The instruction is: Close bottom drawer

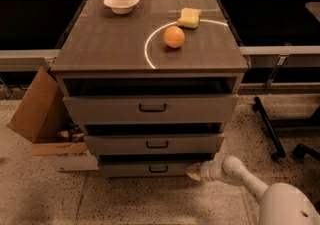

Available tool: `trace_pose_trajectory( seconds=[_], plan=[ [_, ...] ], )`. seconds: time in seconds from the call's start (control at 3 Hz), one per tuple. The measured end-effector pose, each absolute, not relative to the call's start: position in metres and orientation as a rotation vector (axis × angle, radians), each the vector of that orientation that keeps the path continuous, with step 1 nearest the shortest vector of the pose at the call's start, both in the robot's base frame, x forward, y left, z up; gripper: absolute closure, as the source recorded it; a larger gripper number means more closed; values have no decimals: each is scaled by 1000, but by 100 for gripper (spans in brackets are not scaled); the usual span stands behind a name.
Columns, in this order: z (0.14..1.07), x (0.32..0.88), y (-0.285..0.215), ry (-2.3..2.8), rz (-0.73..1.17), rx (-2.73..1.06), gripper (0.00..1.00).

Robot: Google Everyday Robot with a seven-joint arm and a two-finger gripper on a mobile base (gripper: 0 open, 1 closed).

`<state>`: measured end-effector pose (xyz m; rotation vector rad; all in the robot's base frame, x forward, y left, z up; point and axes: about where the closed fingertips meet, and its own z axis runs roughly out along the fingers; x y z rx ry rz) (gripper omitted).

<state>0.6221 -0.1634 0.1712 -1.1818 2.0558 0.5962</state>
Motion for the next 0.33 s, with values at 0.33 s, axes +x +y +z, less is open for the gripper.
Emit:
trace_pose_trajectory(
  seconds=[0.33],
  plan=[
    [179, 589, -167, 1949, 691, -1250, 100]
  ],
)
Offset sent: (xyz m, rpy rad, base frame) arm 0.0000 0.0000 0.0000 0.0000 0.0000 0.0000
